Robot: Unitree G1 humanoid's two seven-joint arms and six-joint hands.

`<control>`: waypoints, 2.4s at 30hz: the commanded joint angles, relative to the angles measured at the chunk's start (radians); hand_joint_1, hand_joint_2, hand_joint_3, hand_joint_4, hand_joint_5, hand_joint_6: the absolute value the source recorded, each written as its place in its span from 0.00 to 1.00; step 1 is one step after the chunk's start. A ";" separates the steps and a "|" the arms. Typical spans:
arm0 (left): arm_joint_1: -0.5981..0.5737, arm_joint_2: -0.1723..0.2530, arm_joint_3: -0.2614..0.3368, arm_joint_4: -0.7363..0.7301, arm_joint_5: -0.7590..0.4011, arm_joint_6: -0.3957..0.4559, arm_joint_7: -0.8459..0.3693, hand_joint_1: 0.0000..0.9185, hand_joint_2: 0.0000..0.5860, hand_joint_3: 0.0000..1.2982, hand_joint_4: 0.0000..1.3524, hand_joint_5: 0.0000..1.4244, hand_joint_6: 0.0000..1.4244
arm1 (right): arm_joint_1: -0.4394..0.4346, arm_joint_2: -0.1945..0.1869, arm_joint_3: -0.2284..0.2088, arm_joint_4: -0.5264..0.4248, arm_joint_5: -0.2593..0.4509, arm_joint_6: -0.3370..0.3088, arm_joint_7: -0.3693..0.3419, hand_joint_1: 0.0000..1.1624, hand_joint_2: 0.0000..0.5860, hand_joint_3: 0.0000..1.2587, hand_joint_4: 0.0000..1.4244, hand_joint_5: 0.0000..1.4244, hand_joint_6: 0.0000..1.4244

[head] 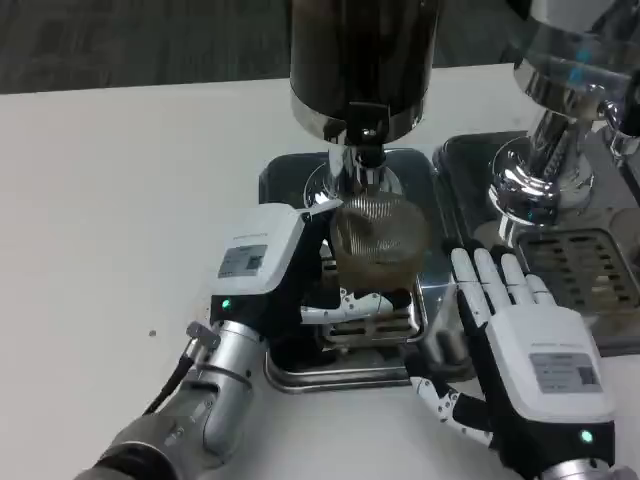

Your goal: Grasp the cup under the faucet to collect the drink, then remove the cup.

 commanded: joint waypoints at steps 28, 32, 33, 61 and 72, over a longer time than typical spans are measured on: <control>0.085 0.105 0.056 -0.168 -0.028 -0.140 0.129 0.04 0.04 0.06 0.14 0.37 0.50 | 0.005 0.001 -0.045 0.010 0.037 -0.016 -0.008 0.40 0.59 0.00 0.00 0.00 0.06; 0.130 0.144 0.091 -0.261 -0.061 -0.146 0.060 0.02 0.03 0.00 0.00 0.22 0.23 | -0.006 -0.003 -0.064 0.016 0.057 -0.025 -0.006 0.40 0.58 0.00 0.00 0.00 0.06; 0.141 0.154 0.102 -0.284 -0.071 -0.149 0.044 0.01 0.03 0.00 0.00 0.20 0.21 | -0.008 -0.004 -0.066 0.017 0.059 -0.028 -0.006 0.40 0.58 0.00 0.00 0.00 0.06; 0.233 0.192 0.402 -0.665 -1.063 -0.272 -1.281 0.00 0.12 0.02 0.01 0.14 0.11 | -0.061 0.020 -0.072 0.088 0.093 -0.051 -0.025 0.40 0.58 0.00 0.00 0.00 0.06; 0.126 0.124 0.414 -0.559 -0.963 -0.268 -1.401 0.00 0.14 0.06 0.06 0.18 0.14 | -0.050 0.035 -0.075 0.096 0.092 -0.039 -0.051 0.40 0.58 0.00 0.00 0.00 0.06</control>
